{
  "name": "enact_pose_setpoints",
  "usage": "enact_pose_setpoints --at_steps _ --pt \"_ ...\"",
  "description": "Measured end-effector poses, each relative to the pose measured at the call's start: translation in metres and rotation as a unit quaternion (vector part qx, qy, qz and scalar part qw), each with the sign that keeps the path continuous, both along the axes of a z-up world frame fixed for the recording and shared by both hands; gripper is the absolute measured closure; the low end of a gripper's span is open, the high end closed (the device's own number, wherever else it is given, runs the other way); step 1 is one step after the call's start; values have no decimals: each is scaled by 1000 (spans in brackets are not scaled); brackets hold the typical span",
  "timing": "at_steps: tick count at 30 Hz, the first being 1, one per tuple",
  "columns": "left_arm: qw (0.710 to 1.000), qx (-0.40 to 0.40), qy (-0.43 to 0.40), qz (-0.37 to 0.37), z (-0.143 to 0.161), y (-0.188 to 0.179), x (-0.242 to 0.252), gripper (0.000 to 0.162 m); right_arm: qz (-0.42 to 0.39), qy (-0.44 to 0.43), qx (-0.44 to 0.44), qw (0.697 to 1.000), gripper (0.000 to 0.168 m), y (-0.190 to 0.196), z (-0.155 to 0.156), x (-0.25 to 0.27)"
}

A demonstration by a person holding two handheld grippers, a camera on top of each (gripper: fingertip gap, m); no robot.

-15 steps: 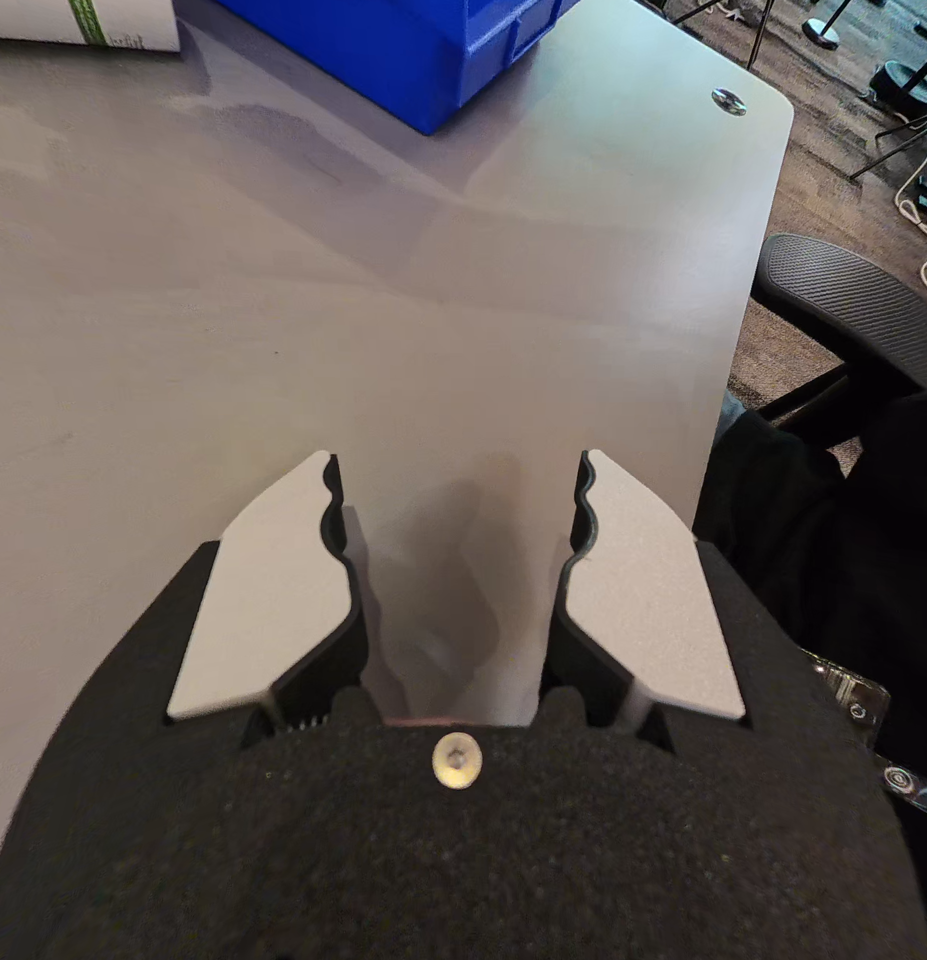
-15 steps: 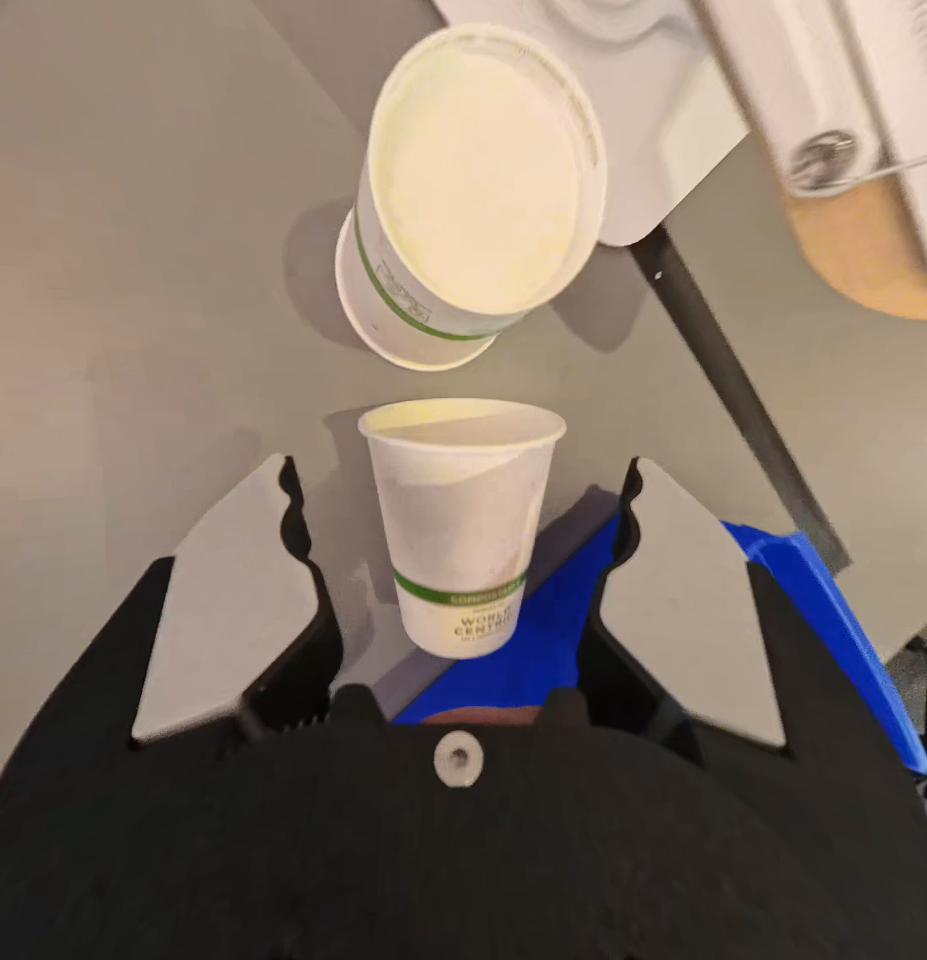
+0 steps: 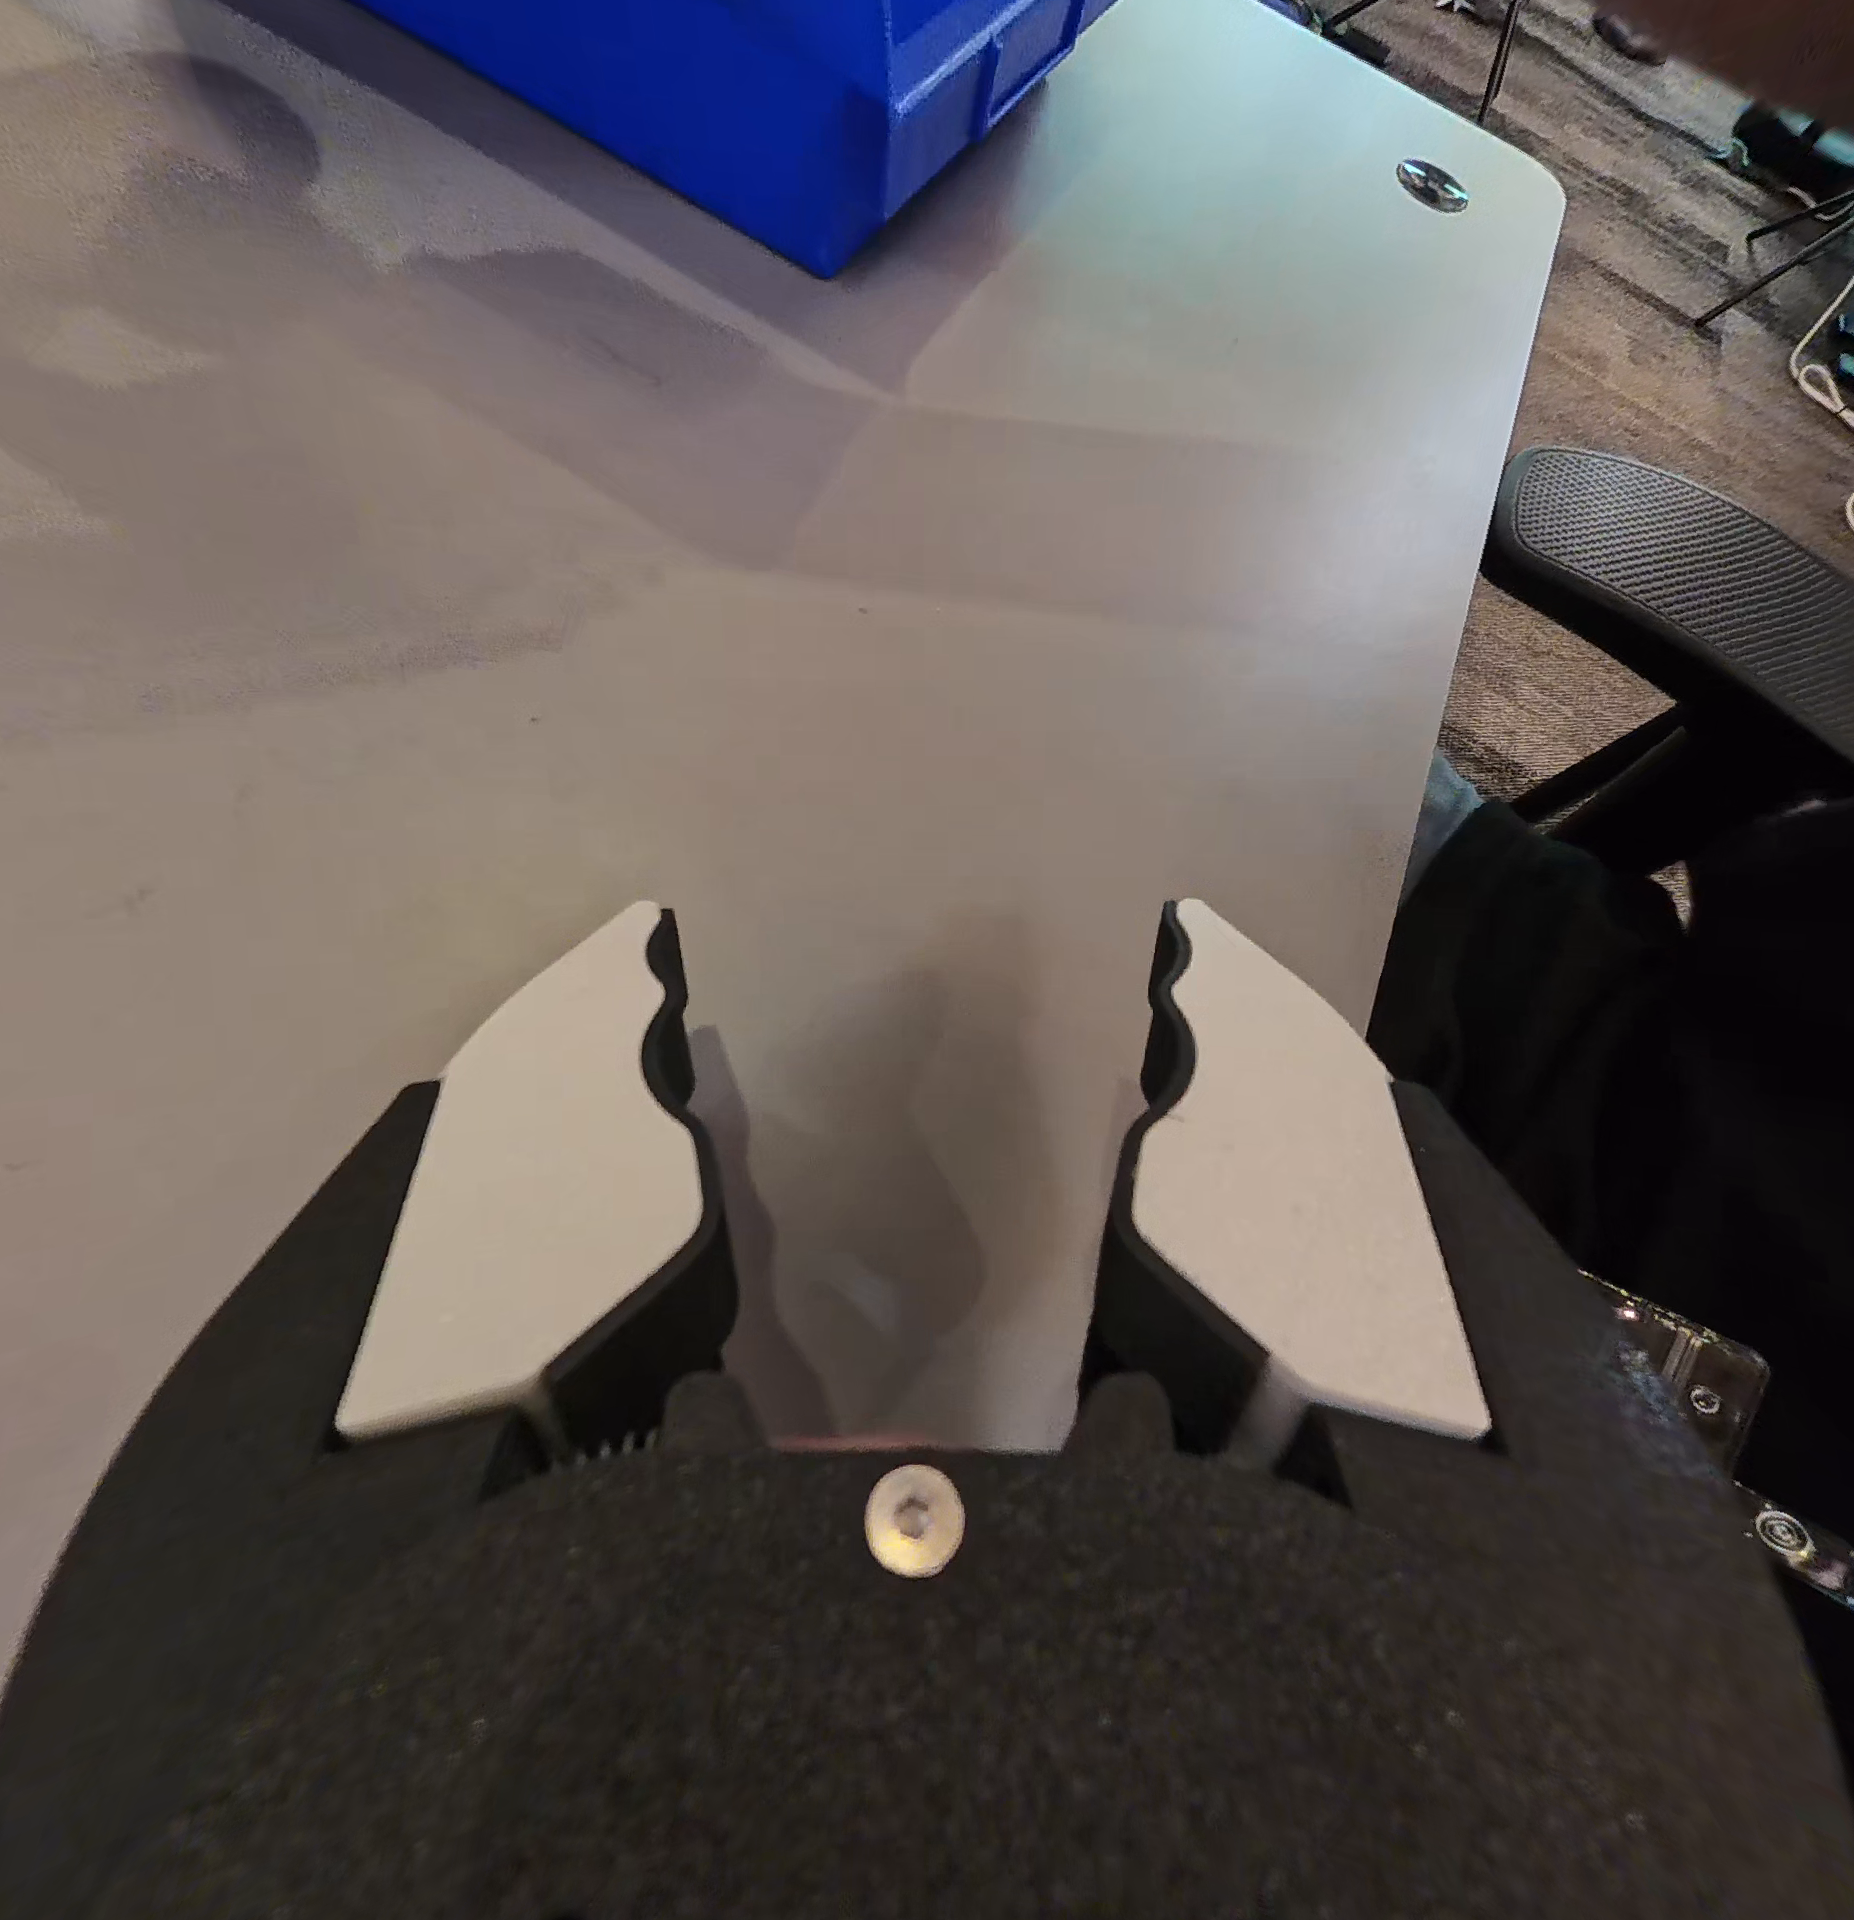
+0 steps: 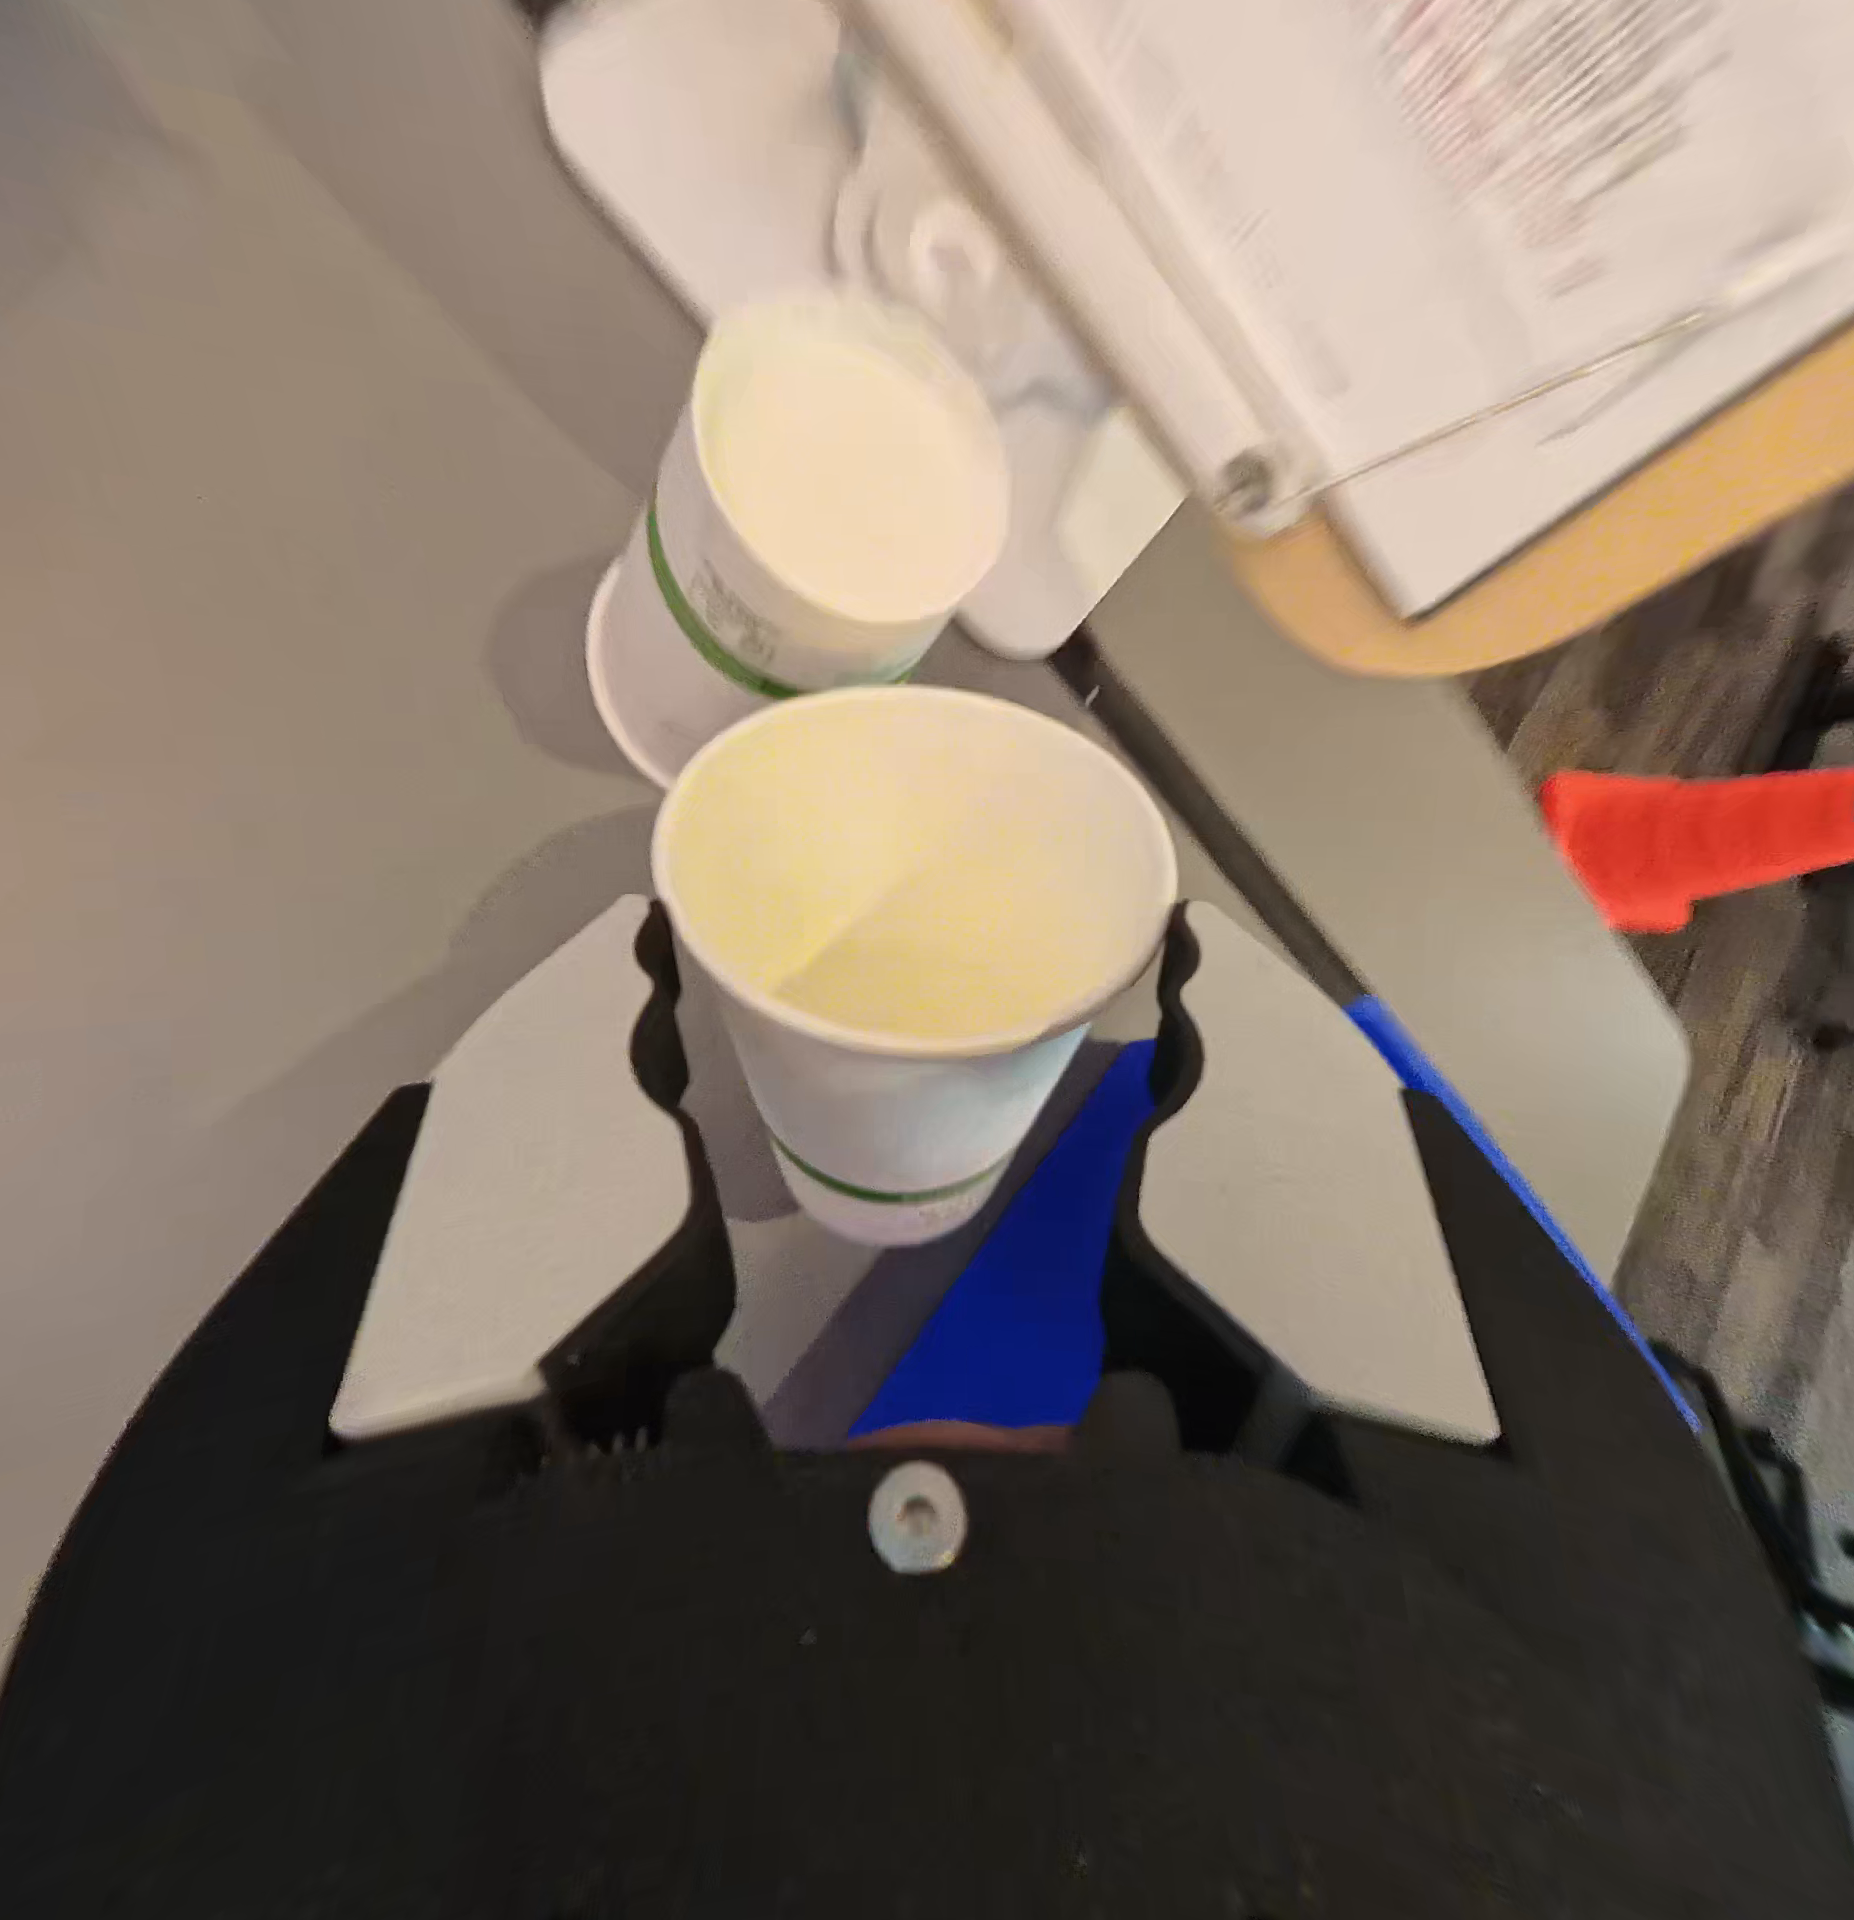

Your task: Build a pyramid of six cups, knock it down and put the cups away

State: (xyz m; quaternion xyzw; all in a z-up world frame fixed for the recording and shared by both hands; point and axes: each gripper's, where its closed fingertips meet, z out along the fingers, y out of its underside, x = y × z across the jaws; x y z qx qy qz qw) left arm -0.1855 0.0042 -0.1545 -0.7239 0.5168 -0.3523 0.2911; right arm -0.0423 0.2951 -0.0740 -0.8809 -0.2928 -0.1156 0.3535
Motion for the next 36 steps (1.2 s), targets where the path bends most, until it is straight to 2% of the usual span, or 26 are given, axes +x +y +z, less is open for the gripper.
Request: enact_pose_setpoints --at_steps 3,6,8,10,13,17,23,29,32,36 --pt "1000 -3 -1 0 -1 0 1 77 1 62 140 988 81 -25 71 9" --pt "1000 -8 1 -1 -3 0 1 77 -25 128 261 957 81 -57 133 45" --pt "1000 -9 3 -3 -4 -1 2 77 -56 154 316 934 81 -77 162 82" --pt "1000 -9 5 -4 -5 -2 2 77 -92 175 334 922 81 -90 172 122" --pt "1000 -10 10 -8 -7 -4 4 77 -137 203 323 914 81 -93 160 174" --pt "1000 -11 18 -12 -12 -6 5 77 -173 206 307 913 81 -85 126 210" --pt "1000 -12 19 -10 -13 -6 4 76 -201 232 274 912 80 -81 71 223" --pt "1000 -13 17 -8 -13 -4 4 76 -215 243 204 924 79 -87 27 222" --pt "1000 -12 15 -8 -11 -4 4 76 -201 235 193 931 79 -92 19 219" --pt "1000 -5 9 -1 -8 -2 4 77 -170 224 215 935 78 -110 34 205"
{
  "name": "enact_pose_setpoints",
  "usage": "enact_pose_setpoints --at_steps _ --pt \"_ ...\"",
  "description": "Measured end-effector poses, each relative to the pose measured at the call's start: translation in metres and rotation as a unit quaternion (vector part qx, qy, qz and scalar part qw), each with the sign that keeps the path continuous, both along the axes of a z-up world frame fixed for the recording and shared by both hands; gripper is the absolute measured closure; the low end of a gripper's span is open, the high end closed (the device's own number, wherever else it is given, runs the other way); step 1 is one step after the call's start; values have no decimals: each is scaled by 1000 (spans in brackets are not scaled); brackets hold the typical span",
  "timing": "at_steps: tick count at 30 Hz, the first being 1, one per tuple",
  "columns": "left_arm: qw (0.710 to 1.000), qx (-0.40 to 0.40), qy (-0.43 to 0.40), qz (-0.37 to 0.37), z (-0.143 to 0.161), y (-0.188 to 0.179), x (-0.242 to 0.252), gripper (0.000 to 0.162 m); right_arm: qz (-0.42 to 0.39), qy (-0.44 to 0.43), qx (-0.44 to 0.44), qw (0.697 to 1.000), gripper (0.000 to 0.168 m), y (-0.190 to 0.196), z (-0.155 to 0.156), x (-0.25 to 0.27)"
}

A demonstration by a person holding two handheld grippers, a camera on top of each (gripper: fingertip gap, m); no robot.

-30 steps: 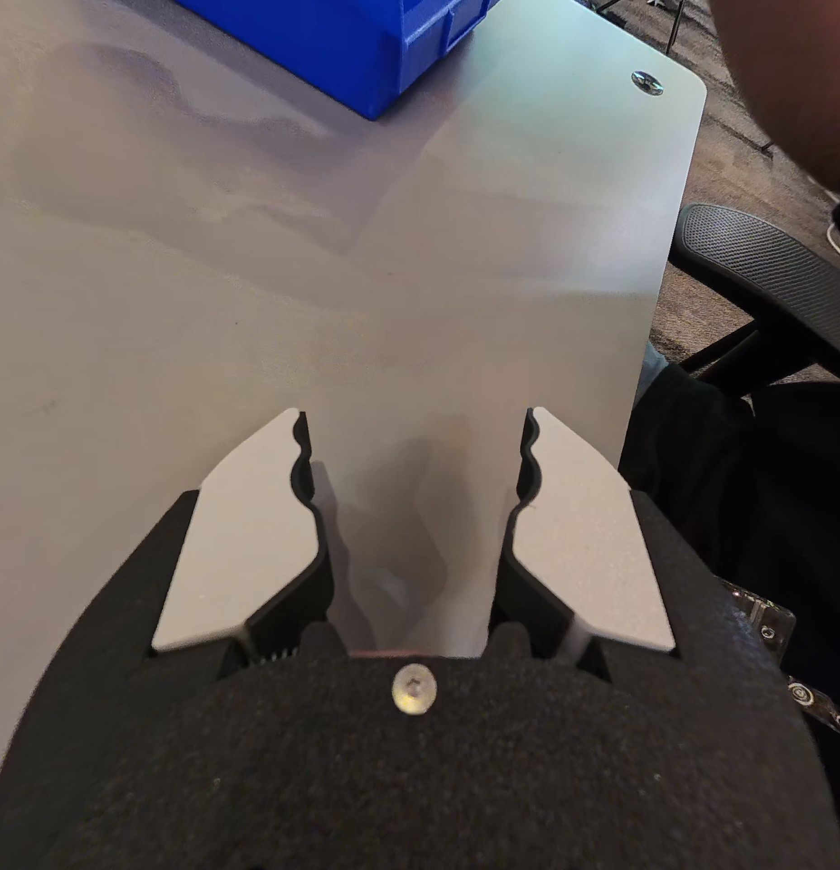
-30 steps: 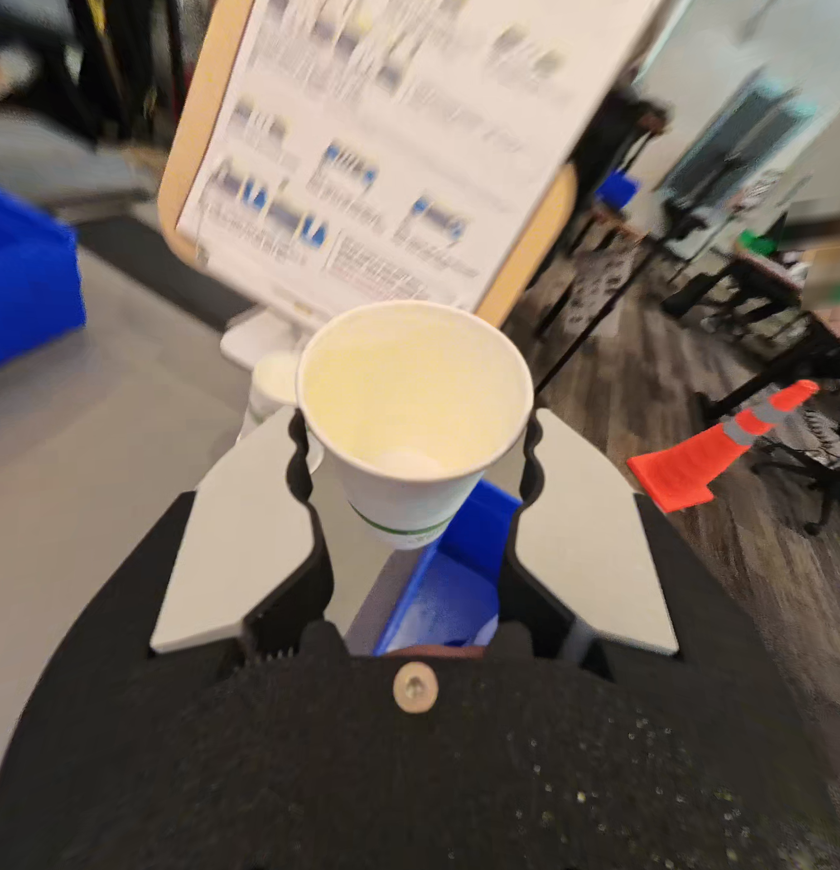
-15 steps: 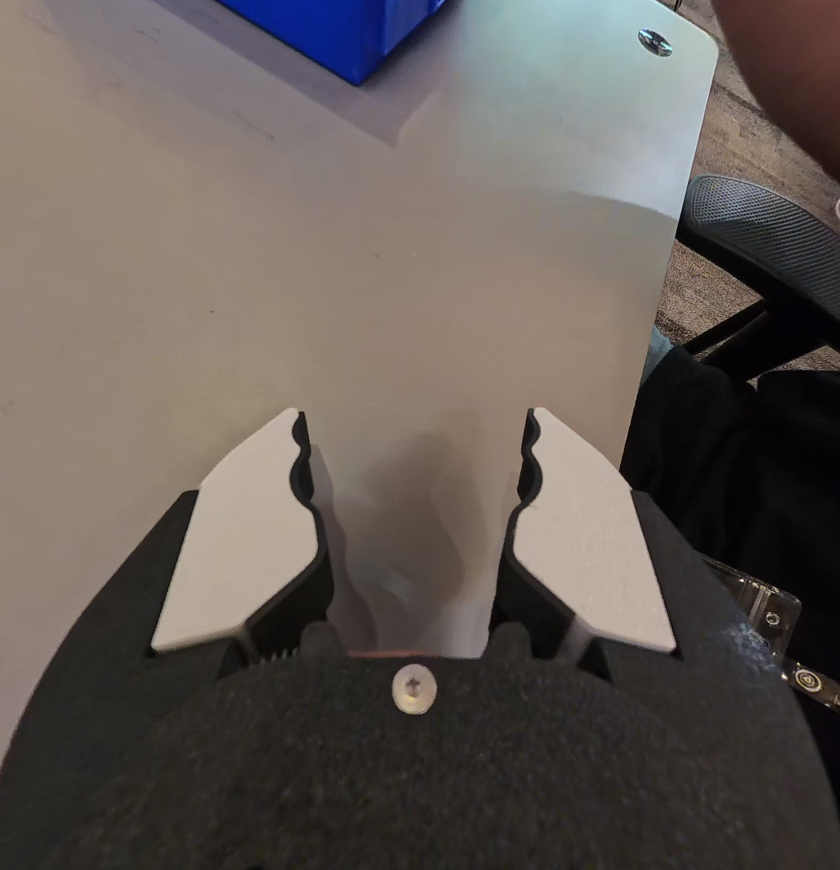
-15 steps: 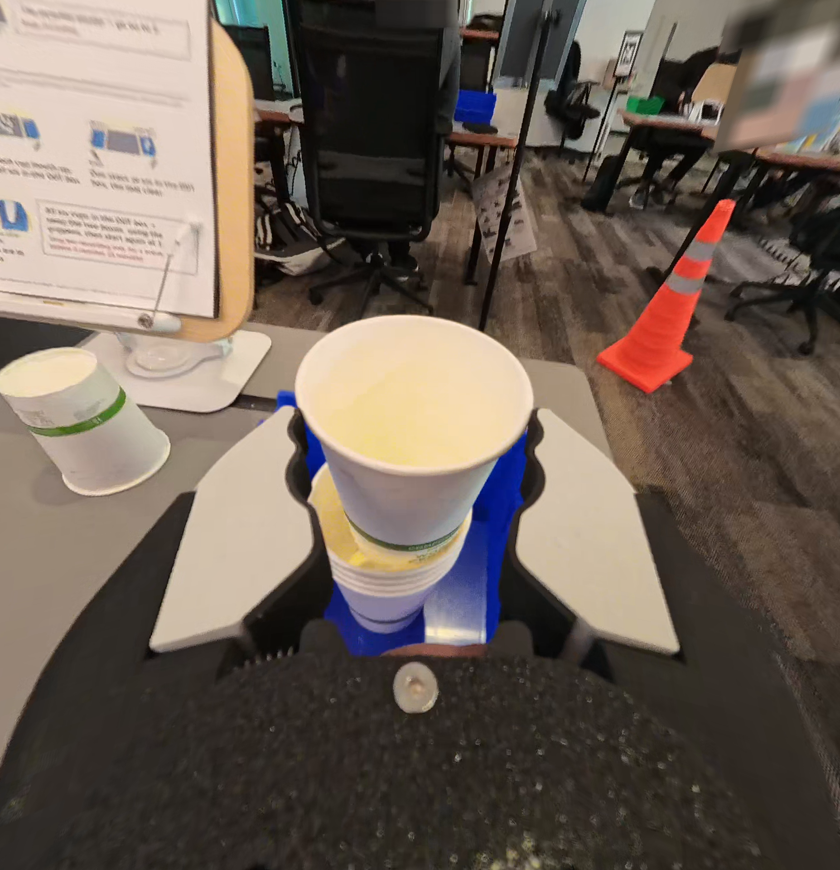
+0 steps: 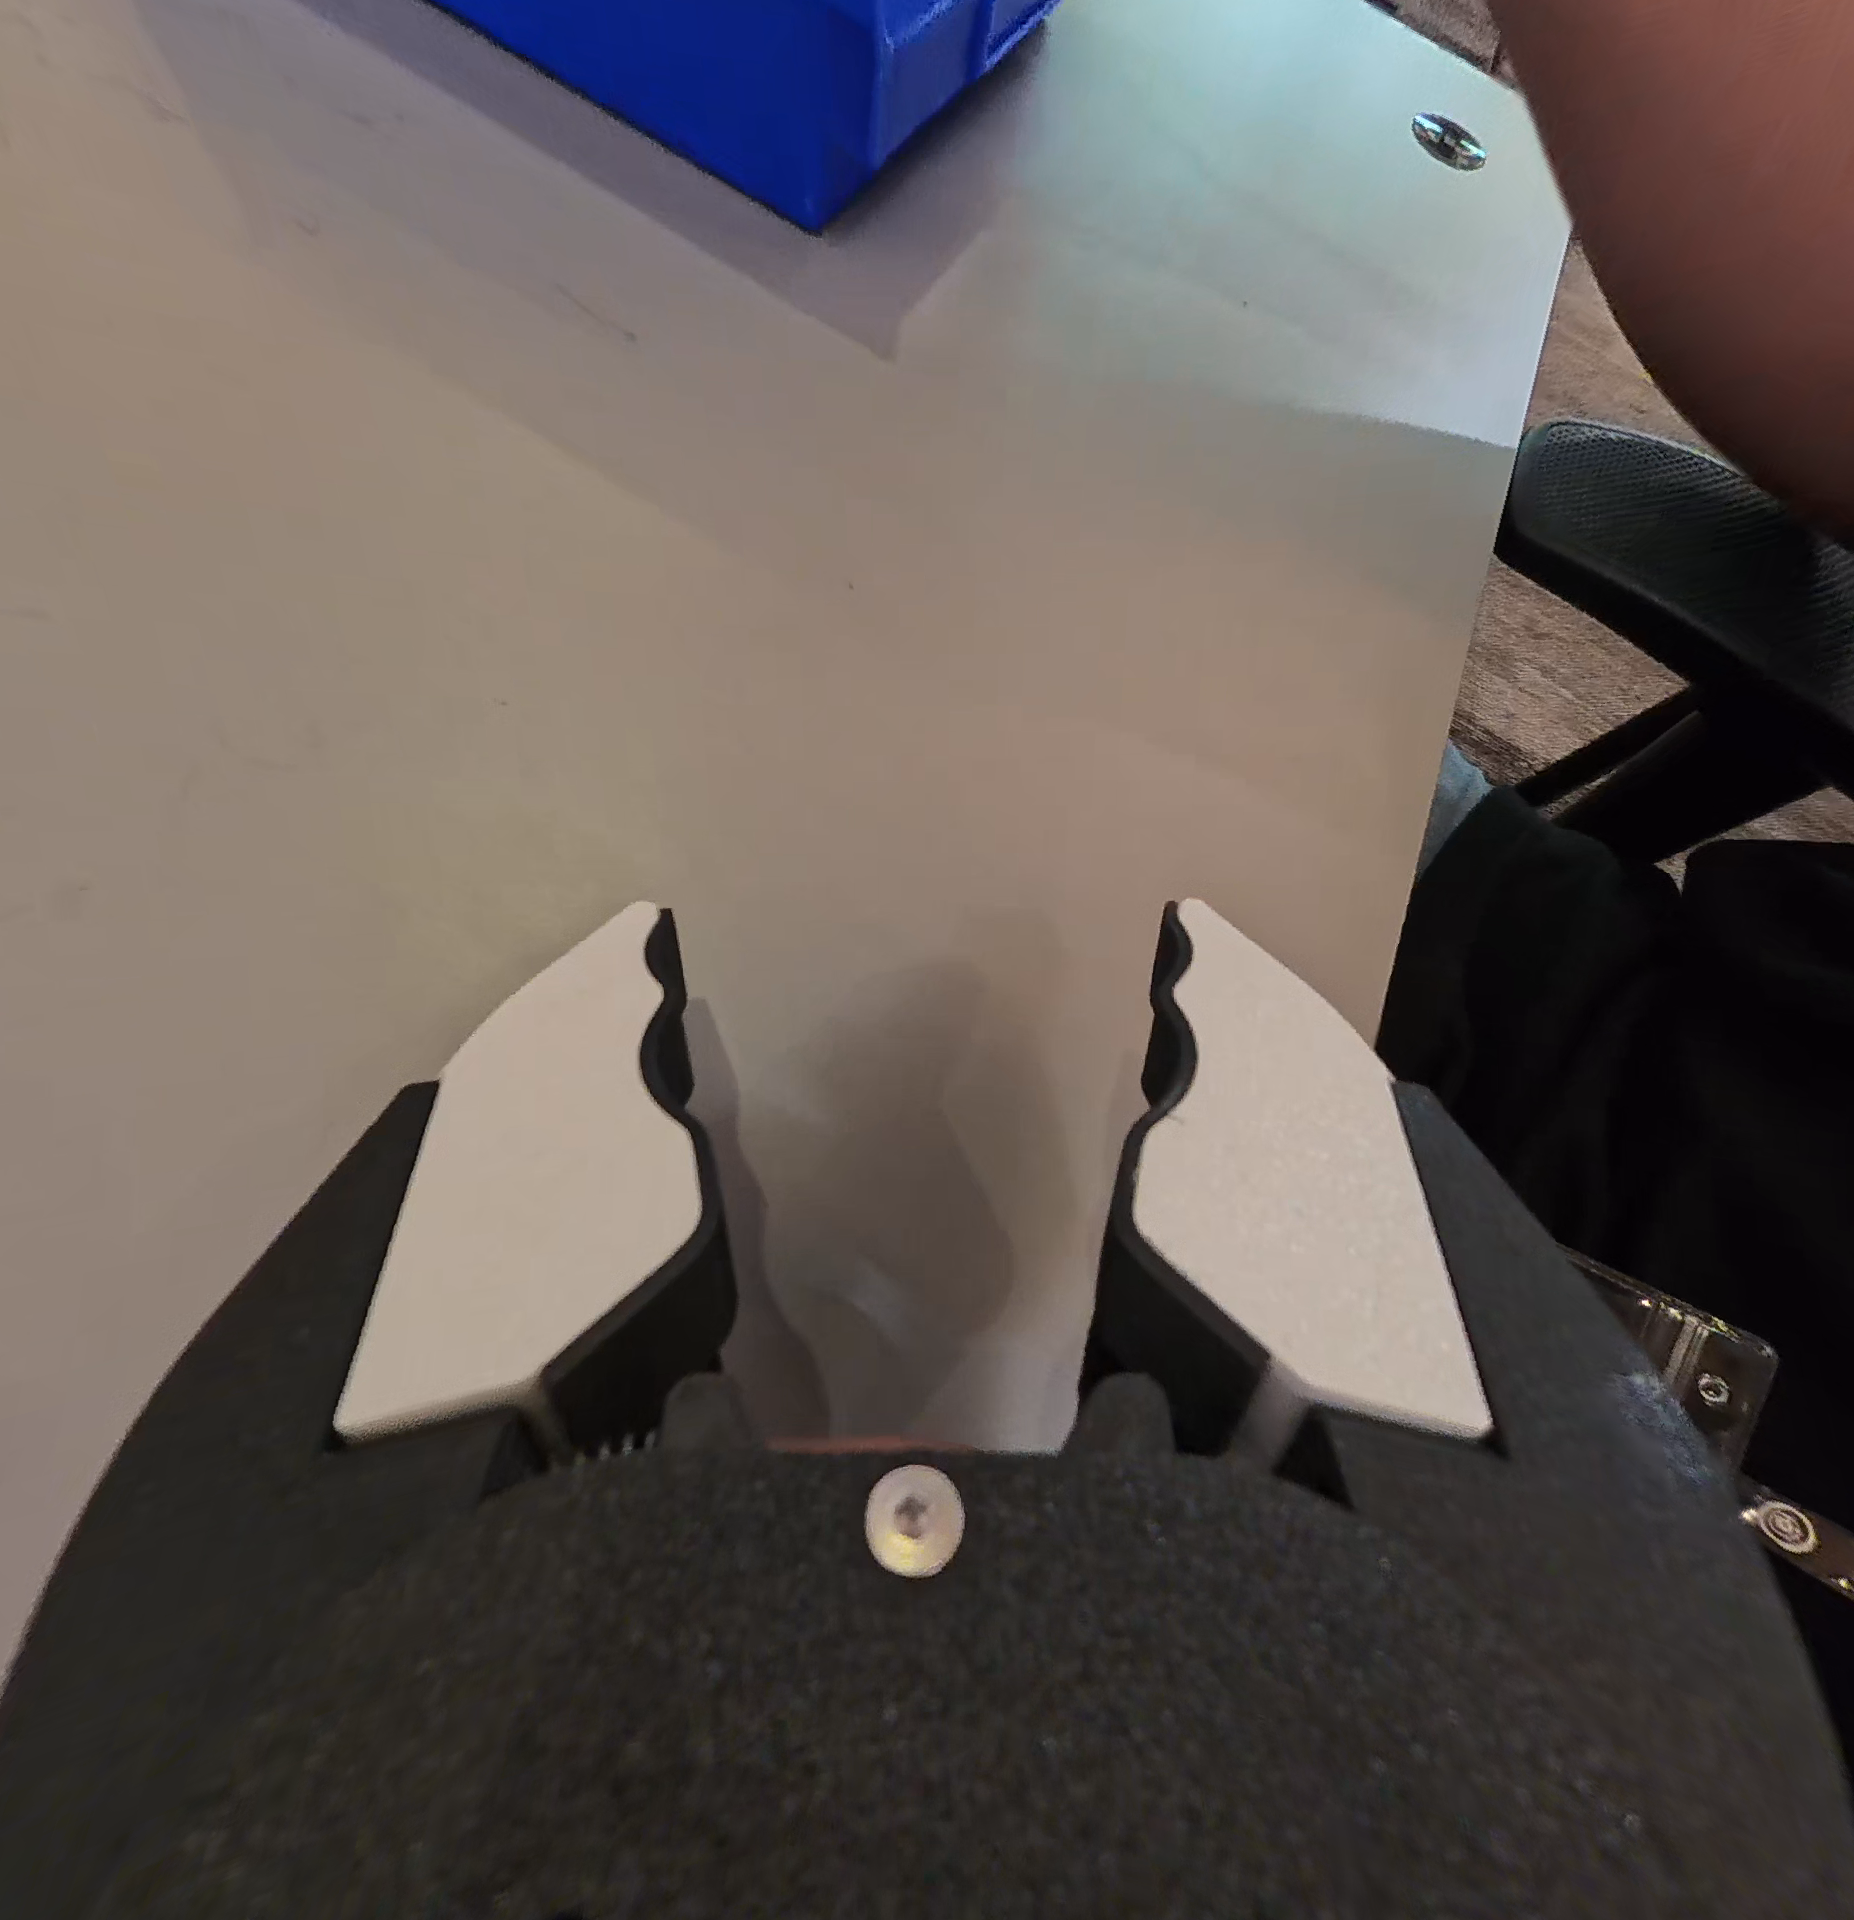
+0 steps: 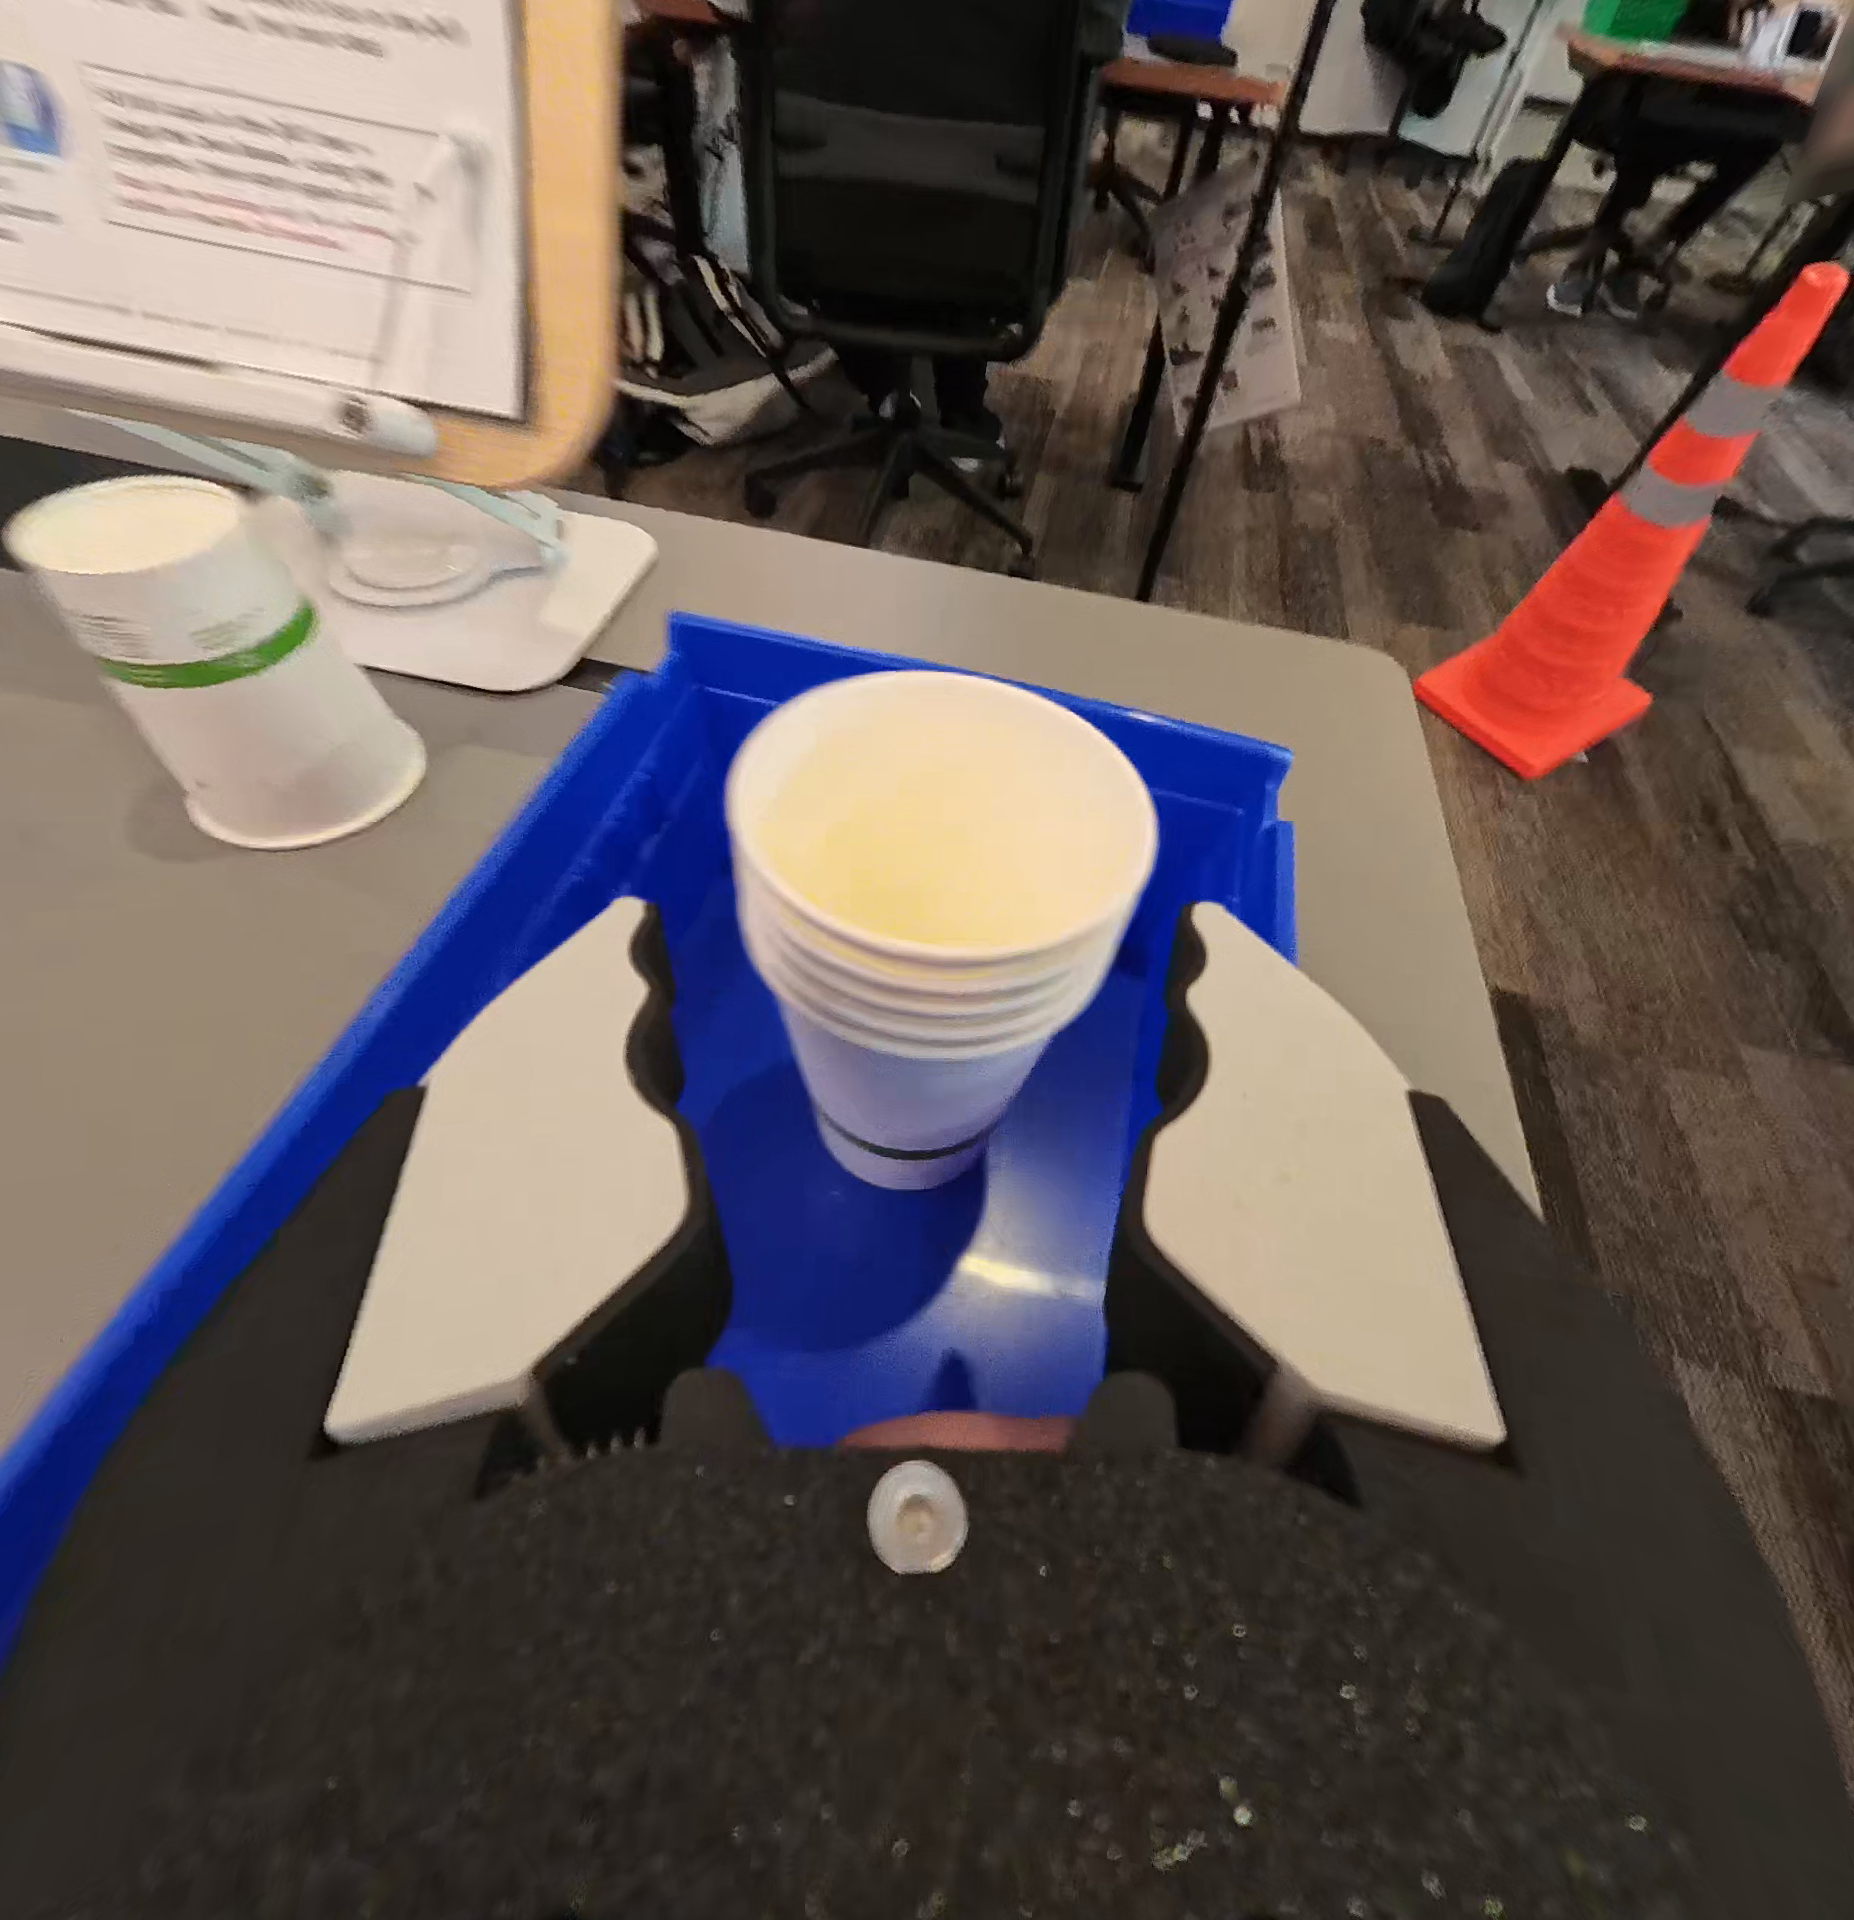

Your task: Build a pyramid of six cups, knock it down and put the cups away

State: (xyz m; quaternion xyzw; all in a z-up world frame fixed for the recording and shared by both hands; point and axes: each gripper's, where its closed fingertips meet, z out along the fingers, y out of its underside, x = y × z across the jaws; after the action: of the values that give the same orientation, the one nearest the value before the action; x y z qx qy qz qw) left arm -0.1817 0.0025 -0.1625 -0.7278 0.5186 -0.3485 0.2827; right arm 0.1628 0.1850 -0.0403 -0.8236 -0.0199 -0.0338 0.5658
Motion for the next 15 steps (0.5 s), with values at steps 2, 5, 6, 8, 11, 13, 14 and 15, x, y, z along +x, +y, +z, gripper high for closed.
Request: enact_pose_setpoints --at_steps 2,5,6,8,11,13,14,15 --pt "1000 9 -9 13 5 6 -1 77 36 -3 30 999 80 -12 15 -24" --pt "998 28 -34 53 18 21 -5 79 123 -43 14 991 79 -26 23 -79" --pt "996 37 -42 71 22 28 -7 81 158 -59 1 986 79 -31 23 -99" --pt "990 60 -53 119 31 44 -16 83 214 -72 -14 974 80 -38 28 -137" --pt "973 97 -49 202 39 72 -37 84 244 -75 -36 966 79 -31 32 -179" --pt "964 101 -51 242 42 84 -50 84 238 -68 -37 968 79 -14 34 -202" --pt "961 97 -54 253 43 88 -54 83 228 -61 -39 971 78 -3 31 -211" --pt "958 94 -57 263 44 92 -58 84 224 -49 -35 973 77 10 27 -222"
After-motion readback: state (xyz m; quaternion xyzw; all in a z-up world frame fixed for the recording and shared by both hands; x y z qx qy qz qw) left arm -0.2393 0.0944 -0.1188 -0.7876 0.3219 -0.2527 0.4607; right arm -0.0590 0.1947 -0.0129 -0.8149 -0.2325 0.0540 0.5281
